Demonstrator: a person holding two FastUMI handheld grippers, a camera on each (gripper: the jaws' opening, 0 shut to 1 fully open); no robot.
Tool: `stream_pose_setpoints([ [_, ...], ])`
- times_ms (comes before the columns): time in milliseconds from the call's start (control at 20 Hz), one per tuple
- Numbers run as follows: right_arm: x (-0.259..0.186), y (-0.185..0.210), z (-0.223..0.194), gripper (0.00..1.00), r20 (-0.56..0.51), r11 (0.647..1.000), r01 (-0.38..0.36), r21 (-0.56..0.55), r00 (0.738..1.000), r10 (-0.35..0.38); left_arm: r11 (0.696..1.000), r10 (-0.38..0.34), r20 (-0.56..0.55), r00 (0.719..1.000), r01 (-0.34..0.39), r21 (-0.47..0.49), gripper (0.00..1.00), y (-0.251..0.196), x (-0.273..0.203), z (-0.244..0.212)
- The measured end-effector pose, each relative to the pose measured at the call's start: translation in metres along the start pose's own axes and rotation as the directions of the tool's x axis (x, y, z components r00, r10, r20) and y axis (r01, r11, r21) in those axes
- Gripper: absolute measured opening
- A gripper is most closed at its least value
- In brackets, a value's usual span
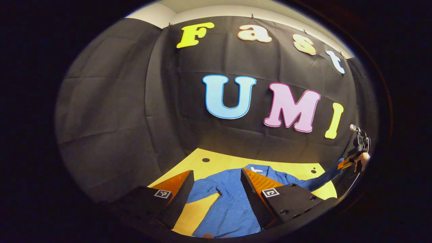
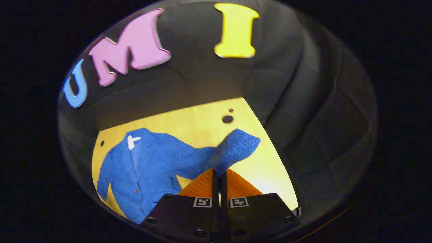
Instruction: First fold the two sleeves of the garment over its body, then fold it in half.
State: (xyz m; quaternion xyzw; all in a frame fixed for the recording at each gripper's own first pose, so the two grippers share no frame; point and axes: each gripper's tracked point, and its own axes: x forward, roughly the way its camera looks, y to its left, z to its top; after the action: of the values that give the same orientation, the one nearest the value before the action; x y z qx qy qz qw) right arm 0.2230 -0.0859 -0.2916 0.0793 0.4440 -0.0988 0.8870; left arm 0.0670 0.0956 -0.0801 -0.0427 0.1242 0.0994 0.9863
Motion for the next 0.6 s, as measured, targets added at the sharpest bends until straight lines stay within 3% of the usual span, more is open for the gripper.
stream_pose_setpoints([
  [100, -0.027, 0.062, 0.029, 0.05, 0.072, 0.998, -0.065, -0.024, 0.995, 0.066, 1.0, 0.012, 0.015, 1.0, -0.012, -0.012, 0.8, 0.023, -0.004, -0.002],
  [300, -0.043, 0.198, 0.057, 0.04, 0.119, 0.978, -0.194, -0.079, 0.972, 0.202, 0.998, 0.036, -0.007, 0.999, -0.036, -0.045, 0.8, 0.069, -0.009, -0.016],
  [450, -0.031, 0.31, 0.04, 0.04, 0.092, 0.947, -0.293, -0.13, 0.948, 0.305, 0.994, 0.088, -0.037, 0.995, -0.091, -0.066, 0.8, 0.113, -0.013, -0.031],
  [600, -0.005, 0.416, -0.012, 0.04, 0.003, 0.912, -0.363, -0.192, 0.929, 0.37, 0.984, 0.161, -0.081, 0.984, -0.167, -0.068, 0.8, 0.156, -0.019, -0.055],
])
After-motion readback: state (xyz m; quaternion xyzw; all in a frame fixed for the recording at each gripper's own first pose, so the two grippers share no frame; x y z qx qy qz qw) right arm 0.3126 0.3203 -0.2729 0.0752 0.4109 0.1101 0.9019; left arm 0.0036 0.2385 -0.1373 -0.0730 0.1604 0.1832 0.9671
